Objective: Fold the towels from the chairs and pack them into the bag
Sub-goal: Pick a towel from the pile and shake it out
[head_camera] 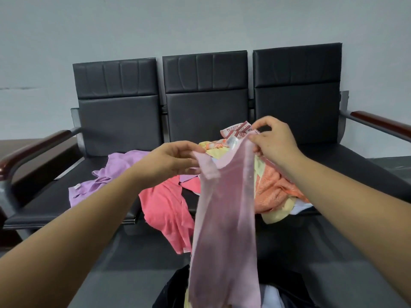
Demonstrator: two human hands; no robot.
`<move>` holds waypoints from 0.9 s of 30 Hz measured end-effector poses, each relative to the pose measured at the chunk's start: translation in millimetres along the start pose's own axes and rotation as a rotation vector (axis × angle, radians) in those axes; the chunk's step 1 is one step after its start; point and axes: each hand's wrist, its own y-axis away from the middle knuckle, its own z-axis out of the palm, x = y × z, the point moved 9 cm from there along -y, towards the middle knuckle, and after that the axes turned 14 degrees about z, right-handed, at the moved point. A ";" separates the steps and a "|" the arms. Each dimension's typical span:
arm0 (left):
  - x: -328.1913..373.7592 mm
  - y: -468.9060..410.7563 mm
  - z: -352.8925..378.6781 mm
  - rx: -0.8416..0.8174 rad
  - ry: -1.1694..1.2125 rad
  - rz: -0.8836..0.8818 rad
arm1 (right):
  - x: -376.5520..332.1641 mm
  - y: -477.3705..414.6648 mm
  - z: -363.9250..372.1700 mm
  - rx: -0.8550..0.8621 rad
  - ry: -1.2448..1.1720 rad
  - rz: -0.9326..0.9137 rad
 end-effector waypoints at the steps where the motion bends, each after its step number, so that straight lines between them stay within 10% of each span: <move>1: 4.6 -2.5 5.1 -0.032 -0.070 0.012 | -6.0 5.0 5.4 -0.026 0.010 -0.025; 10: 29.4 -13.4 13.4 0.067 -0.571 0.083 | -30.1 59.8 70.9 -0.539 0.273 -0.153; 17: 23.3 -10.7 13.8 0.035 -0.609 0.062 | -25.0 59.4 78.0 -0.399 0.449 -0.283; 27: -23.1 7.2 -19.6 -0.223 -0.817 -0.125 | -32.4 45.2 29.3 -0.375 0.083 -0.189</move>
